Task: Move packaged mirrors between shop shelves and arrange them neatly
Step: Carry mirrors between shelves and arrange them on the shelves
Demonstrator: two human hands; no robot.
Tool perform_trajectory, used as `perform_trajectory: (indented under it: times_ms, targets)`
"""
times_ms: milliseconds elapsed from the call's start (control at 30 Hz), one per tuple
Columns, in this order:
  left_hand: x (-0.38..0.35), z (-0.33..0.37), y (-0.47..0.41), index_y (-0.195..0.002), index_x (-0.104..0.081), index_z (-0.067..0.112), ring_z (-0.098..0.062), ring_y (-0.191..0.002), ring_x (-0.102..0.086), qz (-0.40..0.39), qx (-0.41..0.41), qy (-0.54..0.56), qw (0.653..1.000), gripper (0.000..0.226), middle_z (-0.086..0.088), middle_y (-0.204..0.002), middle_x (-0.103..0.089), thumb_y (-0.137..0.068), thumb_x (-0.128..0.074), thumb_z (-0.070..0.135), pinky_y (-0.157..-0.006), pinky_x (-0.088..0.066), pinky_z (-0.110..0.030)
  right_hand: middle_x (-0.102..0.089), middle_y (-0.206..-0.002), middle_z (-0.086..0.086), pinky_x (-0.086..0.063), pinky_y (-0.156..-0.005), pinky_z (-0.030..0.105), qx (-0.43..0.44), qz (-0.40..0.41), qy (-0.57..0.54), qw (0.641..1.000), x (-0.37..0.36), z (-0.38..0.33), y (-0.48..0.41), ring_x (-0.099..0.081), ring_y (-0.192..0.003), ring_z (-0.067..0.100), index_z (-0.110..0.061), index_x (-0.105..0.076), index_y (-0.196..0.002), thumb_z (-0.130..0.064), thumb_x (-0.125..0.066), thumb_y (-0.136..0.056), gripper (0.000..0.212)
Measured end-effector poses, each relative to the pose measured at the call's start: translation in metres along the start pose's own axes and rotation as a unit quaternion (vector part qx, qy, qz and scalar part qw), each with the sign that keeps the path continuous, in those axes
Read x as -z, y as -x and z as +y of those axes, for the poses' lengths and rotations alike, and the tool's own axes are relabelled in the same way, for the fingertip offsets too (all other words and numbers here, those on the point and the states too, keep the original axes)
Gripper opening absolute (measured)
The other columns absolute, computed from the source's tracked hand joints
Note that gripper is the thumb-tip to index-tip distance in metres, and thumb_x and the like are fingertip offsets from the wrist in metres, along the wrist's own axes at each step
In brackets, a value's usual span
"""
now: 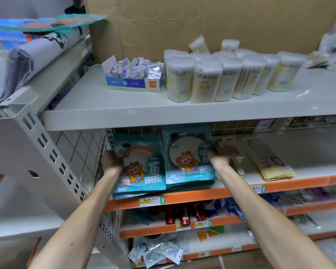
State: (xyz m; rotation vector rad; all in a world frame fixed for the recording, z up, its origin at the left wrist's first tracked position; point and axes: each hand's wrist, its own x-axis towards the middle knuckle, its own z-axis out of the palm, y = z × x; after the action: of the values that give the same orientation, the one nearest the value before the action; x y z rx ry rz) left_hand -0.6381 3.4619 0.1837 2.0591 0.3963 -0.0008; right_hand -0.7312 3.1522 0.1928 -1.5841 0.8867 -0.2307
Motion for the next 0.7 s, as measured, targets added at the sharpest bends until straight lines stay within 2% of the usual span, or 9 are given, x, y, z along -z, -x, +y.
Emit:
perform_trajectory:
  times_ms: [67,133,233,300,400,567,633,700]
  targets:
    - [0.000,0.000,-0.005,-0.105,-0.060,-0.003,-0.029,-0.078,-0.064,0.038,-0.033,-0.023,0.998,0.026,-0.023,-0.100,-0.065,-0.097,-0.057,0.022,-0.059,-0.051,-0.035,-0.063,-0.100,0.008,-0.051,-0.066,0.026,0.019,0.001,0.005,1.000,-0.001,-0.003,0.002,-0.063,-0.090,0.023,-0.013,-0.051,-0.111,-0.032,-0.054,-0.099,0.023]
    - [-0.005,-0.011,-0.020,-0.105,-0.059,-0.002,-0.037,-0.090,-0.063,0.050,-0.033,-0.078,0.995,0.018,-0.026,-0.107,-0.063,-0.089,-0.062,0.006,-0.072,-0.056,-0.044,-0.063,-0.103,0.008,-0.053,-0.073,0.029,0.025,-0.003,0.001,1.000,-0.003,-0.004,0.002,-0.064,-0.096,0.024,-0.013,-0.051,-0.112,-0.032,-0.054,-0.099,0.022]
    - [-0.007,-0.009,-0.013,-0.114,-0.057,0.000,-0.040,-0.108,-0.053,0.046,-0.057,-0.130,0.989,0.035,-0.025,-0.121,-0.054,-0.080,-0.062,-0.006,-0.090,-0.051,-0.049,-0.064,-0.106,0.008,-0.052,-0.074,0.031,0.036,0.000,0.011,0.999,-0.003,-0.004,0.003,-0.065,-0.097,0.024,-0.016,-0.050,-0.110,-0.030,-0.053,-0.100,0.018]
    - [-0.004,-0.003,0.002,-0.119,-0.052,0.001,-0.040,-0.119,-0.041,0.039,-0.070,-0.139,0.987,0.041,-0.024,-0.127,-0.045,-0.081,-0.060,-0.009,-0.098,-0.042,-0.047,-0.065,-0.106,0.009,-0.055,-0.079,0.034,0.034,0.003,0.019,0.999,-0.004,-0.002,0.001,-0.065,-0.095,0.024,-0.016,-0.050,-0.109,-0.030,-0.053,-0.100,0.017]
    - [0.001,0.002,0.015,-0.125,-0.046,0.001,-0.042,-0.124,-0.036,0.022,-0.081,-0.165,0.983,0.051,-0.025,-0.132,-0.037,-0.078,-0.062,-0.011,-0.102,-0.038,-0.045,-0.067,-0.104,0.009,-0.058,-0.085,0.041,0.017,0.004,0.041,0.999,-0.003,-0.004,0.000,-0.067,-0.095,0.026,-0.013,-0.053,-0.115,-0.035,-0.052,-0.100,0.026]
    - [0.008,0.009,0.021,-0.125,-0.045,0.006,-0.038,-0.124,-0.036,-0.009,-0.132,-0.189,0.973,0.053,-0.023,-0.132,-0.039,-0.077,-0.062,-0.007,-0.102,-0.038,-0.045,-0.065,-0.104,0.007,-0.058,-0.082,0.040,0.038,0.001,0.088,0.995,-0.007,-0.014,-0.001,-0.066,-0.093,0.024,-0.011,-0.051,-0.113,-0.031,-0.047,-0.102,0.023]
    - [0.011,0.009,0.026,-0.127,-0.043,0.009,-0.039,-0.130,-0.031,-0.031,-0.160,-0.195,0.967,0.056,-0.022,-0.136,-0.040,-0.076,-0.061,-0.005,-0.109,-0.034,-0.049,-0.066,-0.104,0.009,-0.059,-0.078,0.044,0.035,0.000,0.113,0.993,-0.011,-0.014,-0.004,-0.067,-0.090,0.024,-0.010,-0.053,-0.123,-0.029,-0.049,-0.100,0.030]
    - [0.014,0.012,0.035,-0.132,-0.043,0.010,-0.039,-0.139,-0.022,-0.056,-0.175,-0.187,0.965,0.058,-0.020,-0.144,-0.035,-0.079,-0.061,-0.005,-0.116,-0.024,-0.052,-0.067,-0.103,0.013,-0.059,-0.078,0.044,0.060,0.004,0.180,0.982,-0.014,-0.011,-0.007,-0.067,-0.089,0.027,-0.008,-0.056,-0.122,-0.027,-0.050,-0.100,0.030]
